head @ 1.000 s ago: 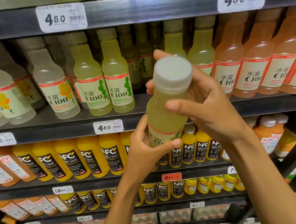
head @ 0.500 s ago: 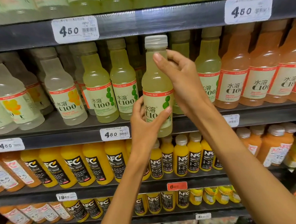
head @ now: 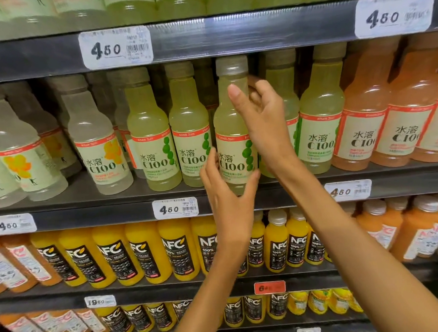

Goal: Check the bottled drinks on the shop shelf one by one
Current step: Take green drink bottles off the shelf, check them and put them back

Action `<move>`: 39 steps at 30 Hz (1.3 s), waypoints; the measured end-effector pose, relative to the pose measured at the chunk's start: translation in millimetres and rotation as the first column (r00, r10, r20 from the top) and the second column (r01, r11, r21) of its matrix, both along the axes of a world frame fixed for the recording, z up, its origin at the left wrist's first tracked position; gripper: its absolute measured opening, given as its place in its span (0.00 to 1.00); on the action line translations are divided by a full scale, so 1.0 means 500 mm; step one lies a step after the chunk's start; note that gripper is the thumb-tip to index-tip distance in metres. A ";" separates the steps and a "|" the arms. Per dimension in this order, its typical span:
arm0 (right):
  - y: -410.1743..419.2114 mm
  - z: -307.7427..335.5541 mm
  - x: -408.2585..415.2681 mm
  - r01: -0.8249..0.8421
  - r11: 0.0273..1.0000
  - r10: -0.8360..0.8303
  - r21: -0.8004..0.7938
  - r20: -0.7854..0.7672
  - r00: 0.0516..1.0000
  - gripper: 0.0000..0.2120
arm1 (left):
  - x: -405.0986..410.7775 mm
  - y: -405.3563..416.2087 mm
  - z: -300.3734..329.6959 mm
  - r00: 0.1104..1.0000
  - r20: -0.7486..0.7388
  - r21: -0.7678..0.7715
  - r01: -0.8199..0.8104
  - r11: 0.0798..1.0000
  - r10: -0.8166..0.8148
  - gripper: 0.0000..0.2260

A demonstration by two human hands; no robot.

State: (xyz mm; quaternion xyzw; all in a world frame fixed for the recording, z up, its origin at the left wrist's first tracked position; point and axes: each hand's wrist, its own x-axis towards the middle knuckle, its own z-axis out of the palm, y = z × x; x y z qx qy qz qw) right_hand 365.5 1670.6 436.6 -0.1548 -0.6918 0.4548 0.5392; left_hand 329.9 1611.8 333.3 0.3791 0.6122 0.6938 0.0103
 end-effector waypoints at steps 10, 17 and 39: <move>0.017 -0.029 0.023 0.214 0.953 -0.240 0.214 0.101 0.966 0.24 | -0.009 0.023 -0.025 0.963 -0.151 -0.014 -0.229 0.973 0.224 0.32; 0.015 -0.025 0.011 0.319 0.875 -0.388 0.363 0.135 0.912 0.22 | -0.012 0.046 -0.024 0.914 -0.205 -0.034 -0.363 0.931 0.349 0.32; 0.051 -0.006 0.073 0.569 0.784 -0.564 0.250 -0.097 0.820 0.15 | -0.008 0.047 -0.001 0.892 -0.275 -0.120 -0.403 0.907 0.359 0.29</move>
